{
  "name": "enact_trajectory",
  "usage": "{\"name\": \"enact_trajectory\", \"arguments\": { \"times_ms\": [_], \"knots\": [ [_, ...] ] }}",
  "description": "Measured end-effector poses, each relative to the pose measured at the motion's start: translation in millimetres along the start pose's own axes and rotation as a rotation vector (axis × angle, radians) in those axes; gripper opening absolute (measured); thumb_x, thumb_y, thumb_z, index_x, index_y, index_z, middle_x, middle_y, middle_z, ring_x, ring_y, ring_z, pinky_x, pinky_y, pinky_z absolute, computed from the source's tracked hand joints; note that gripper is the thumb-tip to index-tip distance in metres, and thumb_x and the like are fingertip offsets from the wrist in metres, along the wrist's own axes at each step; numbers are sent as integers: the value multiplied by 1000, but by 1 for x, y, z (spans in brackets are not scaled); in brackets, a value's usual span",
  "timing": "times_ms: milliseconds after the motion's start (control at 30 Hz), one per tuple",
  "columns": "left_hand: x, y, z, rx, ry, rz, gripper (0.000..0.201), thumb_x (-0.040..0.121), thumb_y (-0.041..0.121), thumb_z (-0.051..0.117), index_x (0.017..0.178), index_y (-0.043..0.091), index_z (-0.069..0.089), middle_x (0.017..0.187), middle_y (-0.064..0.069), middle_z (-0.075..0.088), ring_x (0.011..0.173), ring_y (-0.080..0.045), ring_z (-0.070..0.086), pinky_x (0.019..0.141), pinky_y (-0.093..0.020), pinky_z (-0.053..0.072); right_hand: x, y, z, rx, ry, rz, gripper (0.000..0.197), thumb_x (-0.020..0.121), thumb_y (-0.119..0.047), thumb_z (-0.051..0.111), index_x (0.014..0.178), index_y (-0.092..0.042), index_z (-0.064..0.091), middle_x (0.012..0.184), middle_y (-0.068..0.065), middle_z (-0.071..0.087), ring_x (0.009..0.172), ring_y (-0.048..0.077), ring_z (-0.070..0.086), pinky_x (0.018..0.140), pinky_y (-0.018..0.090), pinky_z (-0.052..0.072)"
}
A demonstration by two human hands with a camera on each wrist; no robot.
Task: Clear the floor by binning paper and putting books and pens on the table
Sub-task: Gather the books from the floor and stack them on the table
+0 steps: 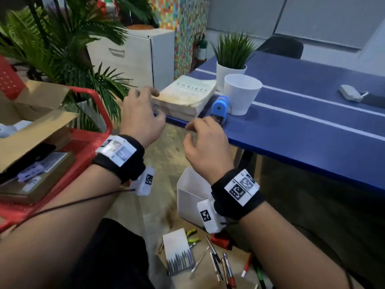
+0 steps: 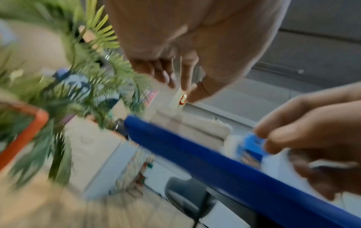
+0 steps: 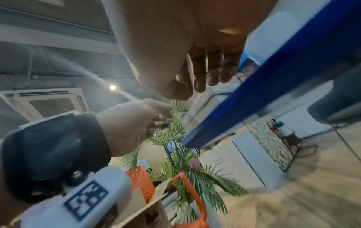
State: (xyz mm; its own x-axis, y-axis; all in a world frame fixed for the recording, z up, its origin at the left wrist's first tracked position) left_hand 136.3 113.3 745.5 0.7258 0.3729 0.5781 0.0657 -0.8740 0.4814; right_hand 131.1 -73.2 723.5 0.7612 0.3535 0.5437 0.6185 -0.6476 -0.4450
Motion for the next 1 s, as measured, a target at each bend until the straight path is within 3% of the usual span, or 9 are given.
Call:
{"name": "enact_trajectory", "arguments": {
  "times_ms": [133,233,333,467,500,600,700,833,1000],
  "knots": [
    [-92,-23,45,-342,141,-354,24,66,18,53,90,19,53,89,-2,57,79,-20,54,74,-31,45,-59,37,28,109,-177,131,6,90,-24,65,88,-20,69,79,-6,66,76,13,61,71,31,47],
    [-146,-51,110,-428,32,-788,16,69,17,51,85,21,54,93,-5,65,91,-29,60,82,-34,46,-101,81,73,134,-386,294,8,90,-25,66,85,-21,69,73,-4,69,73,14,63,71,31,49],
    [-199,-102,185,-306,-438,-1021,14,82,11,58,94,13,66,106,-14,68,103,-31,64,88,-33,48,-147,125,123,173,-594,442,11,93,-24,69,86,-17,73,76,0,73,78,18,68,74,32,51],
    [-287,-168,270,-177,-1181,-1035,21,68,24,78,66,20,57,91,-13,71,90,-26,71,76,-41,59,-212,178,189,226,-783,664,12,96,-21,71,93,-11,77,71,-5,70,68,8,62,73,25,45],
    [-301,-166,271,-235,-1163,-1099,12,78,23,74,82,14,67,102,-15,69,100,-28,68,77,-34,57,-228,190,205,229,-830,713,12,96,-21,70,95,-11,78,72,-5,70,66,7,61,72,24,46],
    [-352,-175,288,-133,-1217,-1105,56,87,23,66,137,3,51,129,-17,58,115,-26,60,74,-22,46,-277,224,252,248,-958,844,14,98,-19,65,98,-10,76,83,2,72,72,17,64,64,24,49],
    [-412,-187,307,-69,-1356,-1243,70,64,30,79,128,14,56,120,-11,61,107,-23,63,80,-30,54,-314,245,285,268,-1073,1001,17,100,-12,56,102,-7,72,82,1,69,71,17,61,62,28,48],
    [-472,-200,348,-108,-1152,-1423,43,93,21,59,129,0,58,127,-14,62,114,-28,62,76,-22,53,-347,268,322,293,-1141,1207,10,99,-13,59,97,-18,67,89,8,64,83,23,58,57,29,43],
    [-499,-223,380,-164,-1019,-1556,53,80,22,63,128,1,51,123,-16,62,110,-33,62,95,-38,51,-362,286,361,327,-1130,1335,44,101,-17,63,143,-18,47,126,3,56,105,22,57,92,44,56]
  ]
}}
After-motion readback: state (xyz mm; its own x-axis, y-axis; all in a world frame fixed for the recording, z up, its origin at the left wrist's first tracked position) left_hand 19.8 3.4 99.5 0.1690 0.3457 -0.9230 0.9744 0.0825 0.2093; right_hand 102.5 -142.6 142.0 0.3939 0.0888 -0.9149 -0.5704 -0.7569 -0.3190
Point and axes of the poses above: each hand's wrist, its own x-axis towards the middle knuckle, its own z-axis out of the palm, y = z × x, the point moved 2 cm from there along x, towards the middle knuckle
